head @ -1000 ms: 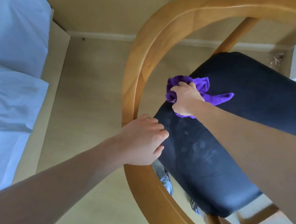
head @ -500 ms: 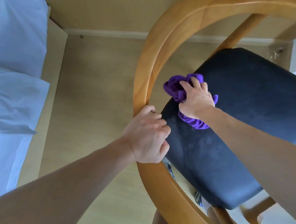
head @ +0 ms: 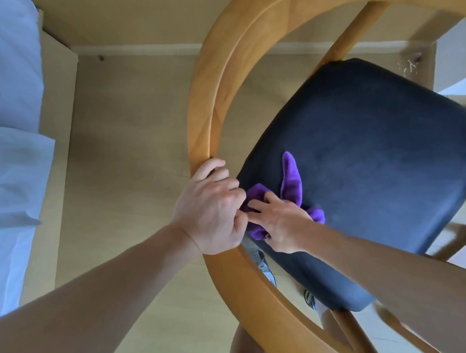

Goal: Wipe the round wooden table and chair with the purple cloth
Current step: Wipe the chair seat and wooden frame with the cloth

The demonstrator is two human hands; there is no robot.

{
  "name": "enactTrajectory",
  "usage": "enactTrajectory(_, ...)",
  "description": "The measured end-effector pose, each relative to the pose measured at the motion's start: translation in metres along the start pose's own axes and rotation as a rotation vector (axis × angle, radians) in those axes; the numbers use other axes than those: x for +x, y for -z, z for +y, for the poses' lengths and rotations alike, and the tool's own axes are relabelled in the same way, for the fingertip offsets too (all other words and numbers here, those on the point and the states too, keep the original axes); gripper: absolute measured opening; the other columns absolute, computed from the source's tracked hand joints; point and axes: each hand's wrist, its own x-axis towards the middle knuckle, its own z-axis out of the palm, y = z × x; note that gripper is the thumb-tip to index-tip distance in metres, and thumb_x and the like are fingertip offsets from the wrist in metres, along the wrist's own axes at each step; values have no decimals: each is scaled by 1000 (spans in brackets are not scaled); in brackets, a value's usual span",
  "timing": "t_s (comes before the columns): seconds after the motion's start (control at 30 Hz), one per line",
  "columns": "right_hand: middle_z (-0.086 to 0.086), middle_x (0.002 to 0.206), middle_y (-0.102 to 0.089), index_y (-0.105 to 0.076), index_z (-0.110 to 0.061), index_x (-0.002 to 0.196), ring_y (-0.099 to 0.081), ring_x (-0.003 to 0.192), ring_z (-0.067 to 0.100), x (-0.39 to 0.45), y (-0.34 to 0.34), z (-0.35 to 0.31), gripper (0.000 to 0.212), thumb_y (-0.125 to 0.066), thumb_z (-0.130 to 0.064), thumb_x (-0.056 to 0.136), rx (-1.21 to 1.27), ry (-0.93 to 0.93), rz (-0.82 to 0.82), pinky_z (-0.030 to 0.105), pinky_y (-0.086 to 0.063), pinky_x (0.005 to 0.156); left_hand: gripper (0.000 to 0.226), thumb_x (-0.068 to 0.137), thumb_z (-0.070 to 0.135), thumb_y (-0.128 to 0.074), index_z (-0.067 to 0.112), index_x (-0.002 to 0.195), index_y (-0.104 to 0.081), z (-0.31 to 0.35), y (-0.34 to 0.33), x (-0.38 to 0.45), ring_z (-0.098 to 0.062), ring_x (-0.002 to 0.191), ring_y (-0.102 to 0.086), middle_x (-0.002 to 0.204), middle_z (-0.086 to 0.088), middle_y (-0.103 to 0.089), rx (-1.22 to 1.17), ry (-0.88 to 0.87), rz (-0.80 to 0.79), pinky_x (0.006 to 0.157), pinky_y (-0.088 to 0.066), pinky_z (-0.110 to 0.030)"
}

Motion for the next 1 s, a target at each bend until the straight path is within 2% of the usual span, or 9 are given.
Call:
enactTrajectory(0.07, -11, 110, -50, -62, -30, 105, -43, 106, 23, 2, 17, 2, 18, -59, -25, 88, 36, -11, -54, 37, -51, 78, 20, 75, 18, -42, 18, 56, -35, -2, 0, -1, -20, 64, -28, 59, 5, -31, 49, 15, -9, 108, -40, -41)
enactTrajectory(0.13, -10, 94, -50, -59, -27, 82, -45, 101, 22, 17, 38, 2, 7, -55, -22, 85, 107, -79, -11, 40, -53, 73, 21, 76, 18, -42, 21, 55, -35, -3, -1, -1, -20, 62, -29, 57, 5, -31, 50, 3, -15, 106, -39, -40)
enactTrajectory(0.2, -11, 99, -48, -58, -28, 88, -43, 108, 22, 35, 51, 4, 4, -58, -25, 86, 207, -184, 199, 38, -49, 71, 21, 75, 17, -42, 23, 57, -32, -3, -1, -2, -21, 61, -28, 56, 5, -31, 58, -9, -9, 103, -39, -40)
enactTrajectory(0.27, -6, 122, -47, -58, -27, 118, -38, 119, 26, 50, 48, 8, 32, -61, -26, 86, 263, -292, 374, 37, -46, 71, 21, 72, 14, -44, 22, 57, -31, -2, -1, -3, -24, 58, -32, 53, 3, -36, 84, -3, -12, 101, -39, -39)
enactTrajectory(0.33, -1, 138, -41, -49, -24, 137, -35, 123, 29, 57, 39, 4, 51, -62, -28, 88, 209, -339, 316, 36, -44, 77, 22, 70, 13, -46, 22, 58, -32, -1, 0, -1, -25, 57, -35, 52, 3, -38, 84, -4, -34, 101, -38, -39)
enactTrajectory(0.6, -9, 143, -37, -50, -26, 136, -34, 106, 21, -2, -15, -15, 49, -65, -30, 90, -10, -3, 101, 33, -38, 82, 22, 75, 18, -41, 21, 55, -33, 0, 5, 2, -22, 56, -36, 52, 5, -37, 165, -2, -128, 101, -40, -43)
enactTrajectory(0.8, -7, 107, -52, -54, -21, 95, -38, 96, 20, -26, 12, -12, 10, -61, -21, 87, -91, 94, -175, 36, -37, 65, 25, 75, 20, -41, 18, 50, -40, 3, 11, 2, -24, 56, -41, 50, 2, -43, 204, 27, -232, 104, -38, -44)
enactTrajectory(0.9, -8, 88, -48, -57, -18, 88, -40, 90, 20, 8, 28, -35, 8, -63, -17, 82, -87, 109, -25, 33, -34, 59, 24, 76, 21, -40, 18, 52, -39, 3, 12, 4, -24, 58, -40, 51, 2, -45, 226, 17, -226, 104, -38, -43)
enactTrajectory(1.0, -8, 119, -49, -62, -25, 111, -40, 107, 23, 10, 4, -32, 27, -66, -22, 85, -161, 171, 56, 33, -36, 77, 23, 75, 21, -39, 18, 53, -39, 3, 8, 0, -25, 57, -39, 51, 2, -45, 229, 14, -226, 103, -37, -42)
